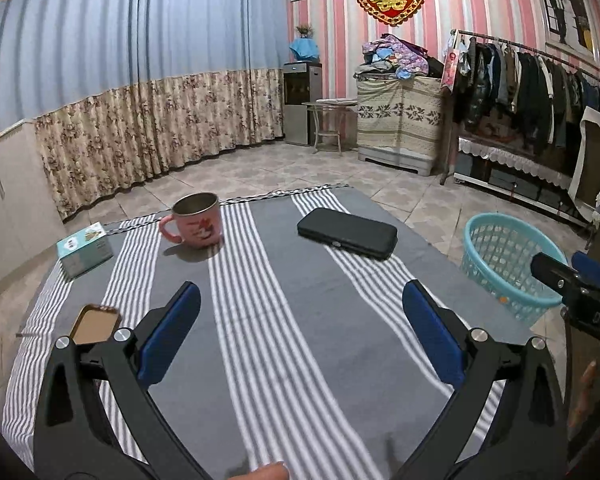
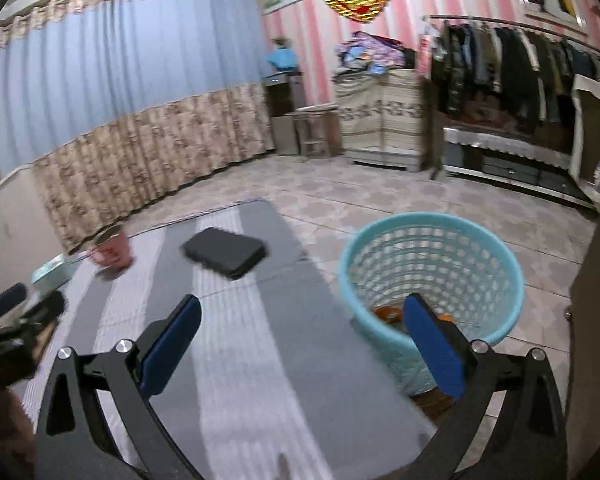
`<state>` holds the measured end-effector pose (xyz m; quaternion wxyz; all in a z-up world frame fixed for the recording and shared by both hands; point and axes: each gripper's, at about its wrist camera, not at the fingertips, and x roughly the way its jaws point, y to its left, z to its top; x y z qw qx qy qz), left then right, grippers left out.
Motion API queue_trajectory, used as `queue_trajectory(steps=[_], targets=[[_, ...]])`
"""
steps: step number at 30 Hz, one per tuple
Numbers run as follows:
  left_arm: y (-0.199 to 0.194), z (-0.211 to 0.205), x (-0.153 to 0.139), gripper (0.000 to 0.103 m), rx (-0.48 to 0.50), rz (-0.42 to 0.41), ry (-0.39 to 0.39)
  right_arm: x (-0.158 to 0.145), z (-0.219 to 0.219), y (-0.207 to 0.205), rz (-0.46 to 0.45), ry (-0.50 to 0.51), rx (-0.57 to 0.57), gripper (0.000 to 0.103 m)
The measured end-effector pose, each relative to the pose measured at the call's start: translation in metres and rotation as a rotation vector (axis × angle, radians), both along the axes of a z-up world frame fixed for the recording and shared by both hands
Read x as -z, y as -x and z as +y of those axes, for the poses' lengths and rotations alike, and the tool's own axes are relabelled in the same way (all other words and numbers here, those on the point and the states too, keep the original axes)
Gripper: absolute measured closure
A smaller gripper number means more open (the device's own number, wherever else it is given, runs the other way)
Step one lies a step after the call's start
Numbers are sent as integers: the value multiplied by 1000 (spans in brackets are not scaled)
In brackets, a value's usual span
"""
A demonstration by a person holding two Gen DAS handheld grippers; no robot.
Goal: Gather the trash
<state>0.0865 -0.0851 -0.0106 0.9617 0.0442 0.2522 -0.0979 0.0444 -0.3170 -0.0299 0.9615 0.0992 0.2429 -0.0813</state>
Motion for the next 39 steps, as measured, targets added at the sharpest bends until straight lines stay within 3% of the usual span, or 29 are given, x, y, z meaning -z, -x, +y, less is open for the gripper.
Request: queue_trajectory(steps=[6, 20, 39], targets=[[23, 20, 2, 5, -23, -7, 25, 3, 33, 14, 11, 61, -59, 4], [55, 34, -5, 5, -54, -47, 67, 3, 60, 36, -31, 116, -74, 4], [63, 36, -4, 5, -53, -66, 56, 8, 62, 36, -33, 95, -76, 4]])
